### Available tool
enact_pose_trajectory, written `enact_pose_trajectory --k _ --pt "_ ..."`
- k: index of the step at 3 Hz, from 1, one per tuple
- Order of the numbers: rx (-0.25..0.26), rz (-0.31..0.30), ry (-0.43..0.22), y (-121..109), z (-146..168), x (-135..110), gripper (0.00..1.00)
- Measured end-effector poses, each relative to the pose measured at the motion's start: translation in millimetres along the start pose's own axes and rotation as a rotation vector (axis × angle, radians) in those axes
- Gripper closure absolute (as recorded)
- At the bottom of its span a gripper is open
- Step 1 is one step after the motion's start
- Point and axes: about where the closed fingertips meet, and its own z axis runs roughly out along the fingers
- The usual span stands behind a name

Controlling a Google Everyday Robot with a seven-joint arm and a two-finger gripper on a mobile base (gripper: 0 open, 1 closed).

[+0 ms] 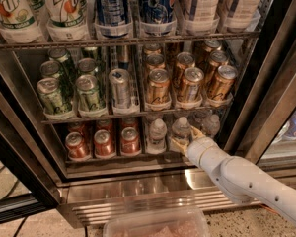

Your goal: Pick water bottle from bottom shelf of fridge

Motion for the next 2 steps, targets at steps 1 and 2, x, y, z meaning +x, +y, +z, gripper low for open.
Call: enact_pose_trajectory --k 1,2 --pt "0.000 0.000 0.000 0.0 0.0 0.0 1.00" --pt "-0.005 0.021 -0.018 1.3 -4.5 -2.8 1.00"
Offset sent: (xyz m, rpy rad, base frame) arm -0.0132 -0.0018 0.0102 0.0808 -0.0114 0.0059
